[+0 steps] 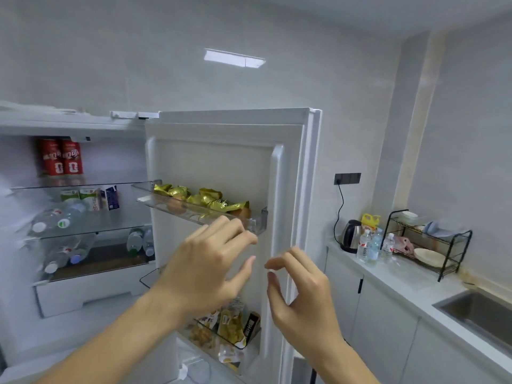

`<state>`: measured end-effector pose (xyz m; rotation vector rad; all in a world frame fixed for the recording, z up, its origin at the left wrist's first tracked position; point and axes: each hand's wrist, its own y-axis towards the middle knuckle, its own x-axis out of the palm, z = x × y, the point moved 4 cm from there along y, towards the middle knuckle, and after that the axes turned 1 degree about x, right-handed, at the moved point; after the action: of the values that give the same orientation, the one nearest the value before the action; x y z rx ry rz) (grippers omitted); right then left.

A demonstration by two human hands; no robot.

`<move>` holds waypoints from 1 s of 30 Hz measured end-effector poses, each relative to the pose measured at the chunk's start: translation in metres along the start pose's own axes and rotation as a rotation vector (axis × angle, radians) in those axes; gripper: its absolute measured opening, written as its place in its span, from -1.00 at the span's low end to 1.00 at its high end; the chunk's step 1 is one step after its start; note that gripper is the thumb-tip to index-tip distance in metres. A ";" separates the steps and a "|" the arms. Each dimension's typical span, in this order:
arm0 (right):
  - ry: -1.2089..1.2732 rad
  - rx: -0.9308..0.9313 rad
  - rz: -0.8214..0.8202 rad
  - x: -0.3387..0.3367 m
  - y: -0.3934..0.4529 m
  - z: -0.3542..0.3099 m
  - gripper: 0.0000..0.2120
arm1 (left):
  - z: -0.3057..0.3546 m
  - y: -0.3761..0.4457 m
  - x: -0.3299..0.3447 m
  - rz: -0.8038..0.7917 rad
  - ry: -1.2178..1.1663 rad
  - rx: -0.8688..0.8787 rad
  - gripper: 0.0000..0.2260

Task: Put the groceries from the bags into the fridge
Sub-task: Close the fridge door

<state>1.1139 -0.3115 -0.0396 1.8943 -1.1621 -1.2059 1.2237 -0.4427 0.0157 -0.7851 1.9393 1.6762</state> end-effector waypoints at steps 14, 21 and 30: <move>0.364 0.336 0.085 -0.001 0.062 0.078 -0.23 | 0.043 0.153 0.051 -0.239 0.524 0.148 -0.49; 0.442 0.313 0.106 0.003 0.053 0.075 -0.24 | 0.045 0.137 0.048 -0.246 0.594 0.132 -0.53; 0.529 0.003 0.091 0.029 0.031 -0.008 -0.45 | 0.043 0.041 -0.046 -0.126 0.639 -0.009 -0.66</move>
<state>1.1158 -0.3504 -0.0218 1.9715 -0.9413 -0.5944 1.2282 -0.3903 0.0695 -1.5575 2.2131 1.4664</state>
